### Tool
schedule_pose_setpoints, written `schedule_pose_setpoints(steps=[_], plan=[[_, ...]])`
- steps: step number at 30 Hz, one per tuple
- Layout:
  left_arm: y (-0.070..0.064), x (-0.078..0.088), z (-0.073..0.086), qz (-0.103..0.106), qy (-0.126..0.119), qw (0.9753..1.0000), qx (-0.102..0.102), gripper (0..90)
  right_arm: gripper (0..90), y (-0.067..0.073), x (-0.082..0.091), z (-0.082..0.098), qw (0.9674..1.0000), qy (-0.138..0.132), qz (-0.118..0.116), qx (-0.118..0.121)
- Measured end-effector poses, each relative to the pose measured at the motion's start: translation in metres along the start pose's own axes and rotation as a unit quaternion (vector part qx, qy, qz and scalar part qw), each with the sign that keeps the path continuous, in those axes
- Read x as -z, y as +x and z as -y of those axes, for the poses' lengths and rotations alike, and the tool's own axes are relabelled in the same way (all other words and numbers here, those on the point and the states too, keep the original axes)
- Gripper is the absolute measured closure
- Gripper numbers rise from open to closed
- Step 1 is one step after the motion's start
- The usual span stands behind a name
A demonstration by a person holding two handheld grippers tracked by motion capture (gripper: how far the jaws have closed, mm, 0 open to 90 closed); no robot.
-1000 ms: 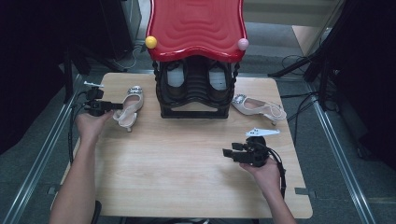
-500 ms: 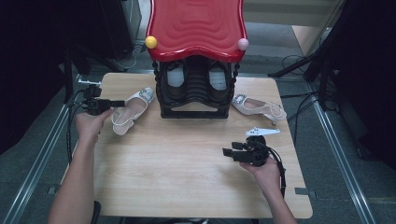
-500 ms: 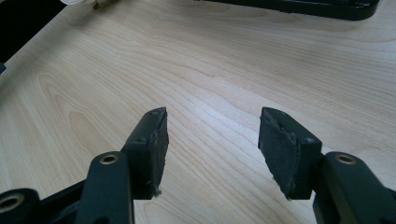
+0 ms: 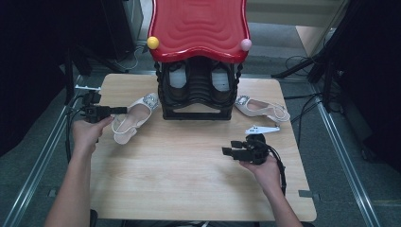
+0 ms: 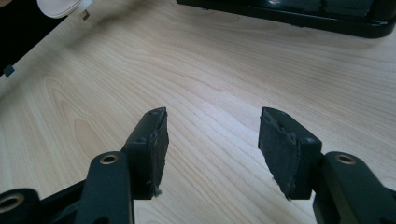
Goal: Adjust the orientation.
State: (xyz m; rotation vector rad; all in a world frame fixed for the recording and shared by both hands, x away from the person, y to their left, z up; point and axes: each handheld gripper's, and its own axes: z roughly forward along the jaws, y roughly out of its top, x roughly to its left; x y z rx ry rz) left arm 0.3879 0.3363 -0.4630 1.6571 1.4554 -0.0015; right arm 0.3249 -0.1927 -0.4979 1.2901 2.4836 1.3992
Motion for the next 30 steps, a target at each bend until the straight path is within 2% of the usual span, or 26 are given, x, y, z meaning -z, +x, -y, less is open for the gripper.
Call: schedule_pose_setpoints(steps=[5,16,20,24,30], plan=[[-0.013,0.016,0.008,0.003,0.002,0.9999,-0.017,84.5,43.7,0.001,-0.004,-0.007,1.0000,0.006,-0.005,0.005],[-0.031,0.032,0.033,0.020,0.012,0.9995,-0.021,84.5,43.7,0.001,-0.016,-0.018,0.9996,0.009,-0.018,0.019],[-0.039,0.031,0.040,0.018,0.018,0.9993,-0.028,84.5,43.8,0.002,-0.020,-0.022,0.9995,0.010,-0.020,0.022],[-0.050,0.028,0.046,0.025,0.022,0.9987,-0.039,84.5,43.8,0.002,-0.022,-0.025,0.9993,0.010,-0.023,0.026],[-0.069,0.015,0.052,0.042,0.035,0.9970,-0.056,84.6,43.8,0.003,-0.025,-0.027,0.9992,0.012,-0.024,0.028]])
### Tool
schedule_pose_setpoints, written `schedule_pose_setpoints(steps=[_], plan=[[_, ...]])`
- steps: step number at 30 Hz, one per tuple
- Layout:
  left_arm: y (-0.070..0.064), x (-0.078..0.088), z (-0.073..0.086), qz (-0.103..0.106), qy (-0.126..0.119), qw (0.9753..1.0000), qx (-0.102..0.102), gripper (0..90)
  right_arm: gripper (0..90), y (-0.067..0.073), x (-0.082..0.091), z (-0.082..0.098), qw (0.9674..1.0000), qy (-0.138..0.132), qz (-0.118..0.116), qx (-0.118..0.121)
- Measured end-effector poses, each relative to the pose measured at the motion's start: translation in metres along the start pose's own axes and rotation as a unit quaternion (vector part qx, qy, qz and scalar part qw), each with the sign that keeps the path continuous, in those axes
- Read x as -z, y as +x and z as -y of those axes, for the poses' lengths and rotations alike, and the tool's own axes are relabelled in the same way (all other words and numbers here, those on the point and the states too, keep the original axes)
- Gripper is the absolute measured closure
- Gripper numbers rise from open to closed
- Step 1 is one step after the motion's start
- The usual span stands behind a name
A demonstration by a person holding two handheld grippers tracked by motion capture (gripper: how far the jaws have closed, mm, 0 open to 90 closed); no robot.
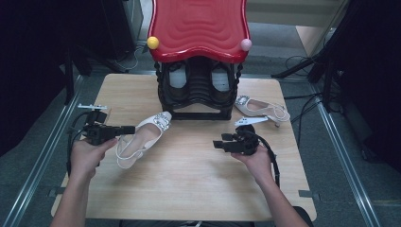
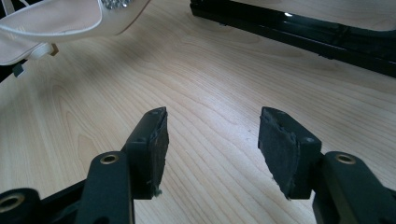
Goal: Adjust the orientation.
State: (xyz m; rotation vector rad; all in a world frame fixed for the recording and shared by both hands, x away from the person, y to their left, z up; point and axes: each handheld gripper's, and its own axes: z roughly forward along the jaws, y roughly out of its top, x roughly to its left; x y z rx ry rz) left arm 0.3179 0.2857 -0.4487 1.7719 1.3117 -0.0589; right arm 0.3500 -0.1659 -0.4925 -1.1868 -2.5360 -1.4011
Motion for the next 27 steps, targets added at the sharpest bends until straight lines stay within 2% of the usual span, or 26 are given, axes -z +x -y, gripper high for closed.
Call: schedule_pose_setpoints(steps=[7,12,17,20,25,27], plan=[[-0.017,-0.022,-0.003,0.022,0.022,0.9993,-0.021,84.5,43.8,0.001,0.002,0.001,1.0000,-0.001,0.003,-0.001],[-0.027,-0.040,-0.006,0.046,0.039,0.9976,-0.032,84.6,43.9,0.002,0.006,0.005,1.0000,-0.003,0.008,-0.003],[-0.040,-0.059,-0.011,0.059,0.062,0.9948,-0.055,84.5,43.8,0.004,0.011,0.010,0.9998,-0.005,0.016,-0.005],[-0.048,-0.070,-0.013,0.075,0.075,0.9920,-0.067,84.5,43.8,0.004,0.014,0.015,0.9997,-0.007,0.021,-0.010],[-0.058,-0.090,-0.016,0.107,0.091,0.9876,-0.070,84.4,43.9,0.004,0.021,0.021,0.9993,-0.012,0.030,-0.017],[-0.059,-0.098,-0.015,0.114,0.096,0.9868,-0.064,84.4,44.0,0.004,0.023,0.023,0.9991,-0.012,0.033,-0.021]])
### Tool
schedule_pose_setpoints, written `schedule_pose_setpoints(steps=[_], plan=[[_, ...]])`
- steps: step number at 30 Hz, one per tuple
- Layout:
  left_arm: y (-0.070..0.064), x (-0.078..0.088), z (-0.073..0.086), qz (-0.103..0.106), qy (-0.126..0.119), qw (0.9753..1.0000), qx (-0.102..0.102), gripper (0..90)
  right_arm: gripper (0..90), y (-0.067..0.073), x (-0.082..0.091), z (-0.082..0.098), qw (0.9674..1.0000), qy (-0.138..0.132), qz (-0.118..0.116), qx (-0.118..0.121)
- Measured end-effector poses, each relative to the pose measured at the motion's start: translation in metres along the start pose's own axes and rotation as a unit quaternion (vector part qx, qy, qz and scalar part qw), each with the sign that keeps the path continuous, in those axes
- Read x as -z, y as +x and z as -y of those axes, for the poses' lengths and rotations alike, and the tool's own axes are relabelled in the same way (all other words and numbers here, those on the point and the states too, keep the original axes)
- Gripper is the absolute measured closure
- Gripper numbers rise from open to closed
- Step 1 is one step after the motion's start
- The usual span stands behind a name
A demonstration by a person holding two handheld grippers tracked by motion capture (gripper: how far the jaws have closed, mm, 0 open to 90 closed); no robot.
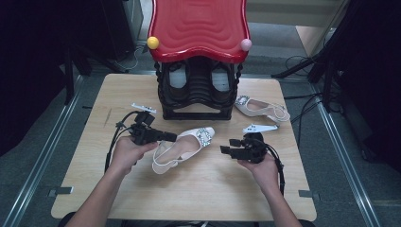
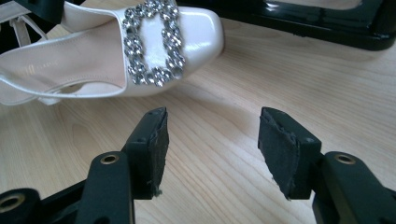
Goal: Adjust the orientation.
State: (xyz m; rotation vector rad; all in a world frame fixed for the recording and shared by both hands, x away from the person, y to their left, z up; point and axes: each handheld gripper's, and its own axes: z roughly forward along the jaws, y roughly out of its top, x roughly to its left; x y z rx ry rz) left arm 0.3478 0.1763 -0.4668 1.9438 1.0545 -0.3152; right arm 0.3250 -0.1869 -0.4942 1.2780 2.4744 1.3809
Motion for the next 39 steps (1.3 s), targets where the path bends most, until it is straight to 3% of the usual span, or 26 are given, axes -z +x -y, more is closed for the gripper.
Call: schedule_pose_setpoints(steps=[3,5,9,13,21,24,27,30,35,39], plan=[[0.008,-0.012,-0.001,-0.002,0.014,0.9999,0.006,84.3,44.0,0.000,0.001,0.003,1.0000,0.001,0.004,-0.001],[0.012,-0.017,0.000,-0.014,0.023,0.9996,0.009,84.2,44.0,0.001,0.001,0.004,1.0000,0.000,0.004,-0.001],[0.022,-0.019,-0.001,-0.021,0.015,0.9994,0.023,84.0,44.1,0.003,-0.001,0.006,1.0000,0.003,0.006,0.000],[0.026,-0.021,-0.001,-0.054,0.027,0.9981,0.013,83.2,44.4,0.006,-0.006,0.006,0.9999,0.008,0.009,0.003],[0.031,-0.021,0.000,-0.077,0.033,0.9964,0.007,81.0,46.7,0.009,-0.017,0.005,0.9997,0.009,0.019,0.013],[0.030,-0.018,-0.001,-0.069,0.027,0.9973,0.008,77.3,50.4,0.010,-0.019,0.005,0.9996,0.007,0.021,0.017],[0.025,-0.016,-0.004,-0.086,0.031,0.9958,-0.004,73.2,57.5,0.013,-0.020,0.005,0.9994,0.000,0.026,0.022],[0.019,-0.008,-0.007,-0.088,0.026,0.9957,-0.012,67.9,63.7,0.015,-0.022,0.004,0.9994,-0.005,0.024,0.025],[0.008,0.011,-0.007,-0.083,0.005,0.9962,-0.025,70.0,72.6,0.017,-0.028,0.003,0.9994,0.002,0.019,0.030],[0.001,0.019,-0.005,-0.088,0.007,0.9955,-0.036,75.5,80.0,0.019,-0.034,0.001,0.9992,0.009,0.009,0.037]])
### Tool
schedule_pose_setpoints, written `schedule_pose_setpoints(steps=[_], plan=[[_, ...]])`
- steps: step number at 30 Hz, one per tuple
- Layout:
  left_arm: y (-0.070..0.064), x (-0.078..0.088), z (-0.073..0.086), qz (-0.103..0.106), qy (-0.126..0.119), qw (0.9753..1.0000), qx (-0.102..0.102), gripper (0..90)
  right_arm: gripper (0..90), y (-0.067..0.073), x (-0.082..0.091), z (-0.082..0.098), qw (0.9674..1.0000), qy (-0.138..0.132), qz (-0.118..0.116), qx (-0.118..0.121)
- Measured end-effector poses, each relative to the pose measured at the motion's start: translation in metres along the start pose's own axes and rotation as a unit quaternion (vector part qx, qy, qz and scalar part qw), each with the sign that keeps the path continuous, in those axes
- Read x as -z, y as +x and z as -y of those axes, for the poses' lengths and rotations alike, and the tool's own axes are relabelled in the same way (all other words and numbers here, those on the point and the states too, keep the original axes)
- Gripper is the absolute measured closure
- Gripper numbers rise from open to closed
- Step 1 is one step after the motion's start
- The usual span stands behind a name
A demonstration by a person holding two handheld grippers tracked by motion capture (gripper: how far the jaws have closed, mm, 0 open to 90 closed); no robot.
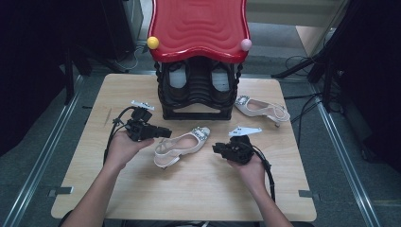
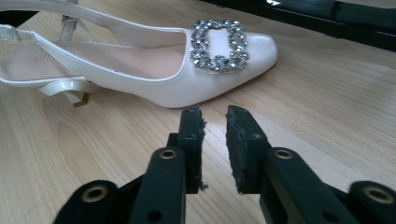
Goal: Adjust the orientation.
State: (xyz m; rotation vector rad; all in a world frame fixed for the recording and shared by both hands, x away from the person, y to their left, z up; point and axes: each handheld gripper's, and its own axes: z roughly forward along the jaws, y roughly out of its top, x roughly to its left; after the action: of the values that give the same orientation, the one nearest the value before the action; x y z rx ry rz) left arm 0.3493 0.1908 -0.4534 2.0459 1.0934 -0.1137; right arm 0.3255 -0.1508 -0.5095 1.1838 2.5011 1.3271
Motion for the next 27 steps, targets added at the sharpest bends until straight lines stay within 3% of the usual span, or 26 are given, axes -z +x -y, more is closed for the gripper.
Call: schedule_pose_setpoints(steps=[4,6,11,18,23,27], plan=[[-0.003,0.010,0.003,0.016,-0.018,0.9997,0.000,79.9,86.4,0.005,-0.005,-0.004,0.9999,0.005,-0.008,0.014],[-0.005,0.015,0.004,0.003,-0.018,0.9998,-0.008,83.4,89.7,0.007,-0.008,-0.006,0.9997,0.008,-0.013,0.019],[0.000,0.019,0.012,-0.012,-0.010,0.9999,-0.003,87.3,90.0,0.012,-0.018,-0.010,0.9992,0.016,-0.024,0.027],[0.011,0.010,0.027,-0.011,-0.001,0.9997,0.021,88.5,90.0,0.017,-0.033,-0.014,0.9979,0.036,-0.042,0.035],[0.006,0.000,0.031,-0.025,0.010,0.9995,0.014,88.2,90.0,0.020,-0.043,-0.014,0.9970,0.050,-0.041,0.042],[0.003,-0.002,0.034,-0.024,0.014,0.9996,0.010,88.1,90.0,0.020,-0.048,-0.016,0.9966,0.057,-0.037,0.046]])
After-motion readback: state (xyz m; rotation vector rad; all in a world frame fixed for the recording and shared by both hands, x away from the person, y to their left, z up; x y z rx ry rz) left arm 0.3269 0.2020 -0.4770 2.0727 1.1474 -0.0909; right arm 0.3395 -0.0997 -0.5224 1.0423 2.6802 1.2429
